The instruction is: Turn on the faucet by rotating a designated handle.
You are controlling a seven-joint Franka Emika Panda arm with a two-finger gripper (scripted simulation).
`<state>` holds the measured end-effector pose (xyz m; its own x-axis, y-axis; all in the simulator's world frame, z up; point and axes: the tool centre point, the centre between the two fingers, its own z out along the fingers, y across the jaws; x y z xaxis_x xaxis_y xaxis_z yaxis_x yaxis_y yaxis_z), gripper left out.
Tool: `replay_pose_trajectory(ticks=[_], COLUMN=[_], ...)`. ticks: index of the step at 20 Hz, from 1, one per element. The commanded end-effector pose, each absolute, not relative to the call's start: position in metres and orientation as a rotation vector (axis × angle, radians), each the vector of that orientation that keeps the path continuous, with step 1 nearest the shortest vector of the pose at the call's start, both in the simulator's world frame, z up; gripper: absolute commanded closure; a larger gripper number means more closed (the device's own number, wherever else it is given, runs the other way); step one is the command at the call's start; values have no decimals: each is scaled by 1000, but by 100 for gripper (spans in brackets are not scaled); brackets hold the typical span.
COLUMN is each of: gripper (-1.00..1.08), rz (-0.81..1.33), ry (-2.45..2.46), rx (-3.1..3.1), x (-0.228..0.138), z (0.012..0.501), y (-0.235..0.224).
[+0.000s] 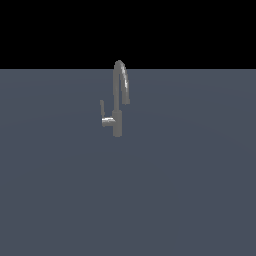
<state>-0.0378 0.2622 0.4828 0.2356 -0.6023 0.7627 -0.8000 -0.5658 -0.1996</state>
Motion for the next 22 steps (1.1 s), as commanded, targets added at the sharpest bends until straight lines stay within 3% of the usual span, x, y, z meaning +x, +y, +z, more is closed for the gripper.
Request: replay_pose_trajectory(ticks=[1, 11, 22], gripper=[108, 108, 108], rz=[1223, 1108, 1000], ry=[-1364, -1562, -1710], rx=[2234, 2062, 1937], x=[-11, 75, 102], z=[446, 282, 171], y=[256, 187, 115])
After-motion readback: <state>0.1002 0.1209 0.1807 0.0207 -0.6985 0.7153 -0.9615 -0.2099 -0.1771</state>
